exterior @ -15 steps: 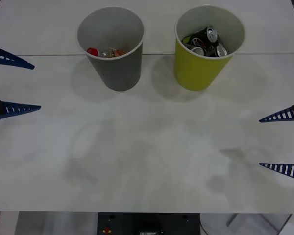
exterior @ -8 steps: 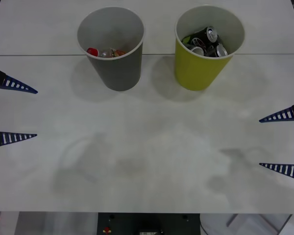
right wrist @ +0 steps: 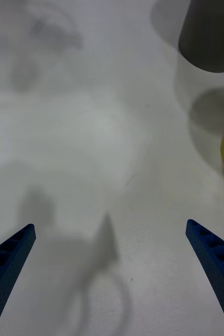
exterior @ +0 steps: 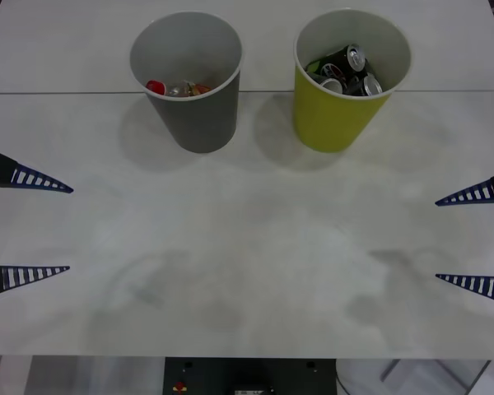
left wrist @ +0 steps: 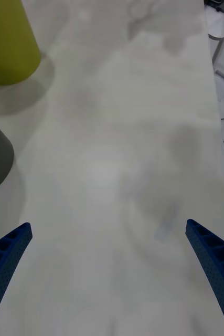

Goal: Put the can into the green bin and the plastic bottle into the gray bin

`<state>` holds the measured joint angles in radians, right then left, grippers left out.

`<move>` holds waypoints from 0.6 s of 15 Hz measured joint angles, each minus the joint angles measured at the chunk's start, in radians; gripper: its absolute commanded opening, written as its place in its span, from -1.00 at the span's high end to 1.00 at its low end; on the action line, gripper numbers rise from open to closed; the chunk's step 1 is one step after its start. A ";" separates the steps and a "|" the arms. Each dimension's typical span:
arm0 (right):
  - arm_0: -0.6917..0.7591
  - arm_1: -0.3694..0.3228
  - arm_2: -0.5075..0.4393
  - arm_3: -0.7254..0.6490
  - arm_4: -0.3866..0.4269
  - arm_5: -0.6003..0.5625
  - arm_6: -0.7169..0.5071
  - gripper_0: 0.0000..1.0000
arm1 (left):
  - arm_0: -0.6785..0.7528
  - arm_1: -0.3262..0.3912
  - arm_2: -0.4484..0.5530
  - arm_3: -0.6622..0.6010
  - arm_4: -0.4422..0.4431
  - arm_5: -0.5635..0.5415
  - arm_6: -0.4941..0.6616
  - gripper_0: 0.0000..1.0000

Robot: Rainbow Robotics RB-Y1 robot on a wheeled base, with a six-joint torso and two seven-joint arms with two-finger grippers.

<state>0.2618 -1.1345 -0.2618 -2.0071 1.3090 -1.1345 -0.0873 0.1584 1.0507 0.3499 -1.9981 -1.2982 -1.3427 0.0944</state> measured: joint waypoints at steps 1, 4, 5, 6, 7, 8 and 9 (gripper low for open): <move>0.000 0.000 0.000 0.000 0.000 0.000 0.000 -1.00 | 0.003 -0.002 0.002 -0.005 -0.007 -0.011 -0.006 -1.00; 0.000 0.000 0.000 0.000 0.000 0.000 0.000 -1.00 | 0.003 -0.003 0.014 -0.027 -0.056 -0.052 -0.024 -1.00; 0.000 0.000 0.000 0.000 0.000 0.000 0.000 -1.00 | 0.003 -0.004 0.015 -0.029 -0.066 -0.058 -0.025 -1.00; 0.000 0.000 0.000 0.000 0.000 0.000 0.000 -1.00 | 0.003 -0.004 0.015 -0.030 -0.070 -0.059 -0.024 -1.00; 0.000 0.000 0.000 0.000 0.000 0.000 0.000 -1.00 | 0.003 -0.004 0.015 -0.030 -0.072 -0.059 -0.023 -1.00; 0.000 0.000 0.000 0.000 0.000 0.000 0.000 -1.00 | 0.006 -0.003 0.015 -0.030 -0.080 -0.062 -0.024 -1.00; 0.000 0.000 0.000 0.000 0.000 0.000 0.000 -1.00 | 0.010 -0.004 0.015 -0.030 -0.087 -0.064 -0.025 -1.00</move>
<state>0.2618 -1.1345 -0.2618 -2.0071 1.3090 -1.1345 -0.0873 0.1685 1.0471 0.3645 -2.0281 -1.3849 -1.4070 0.0694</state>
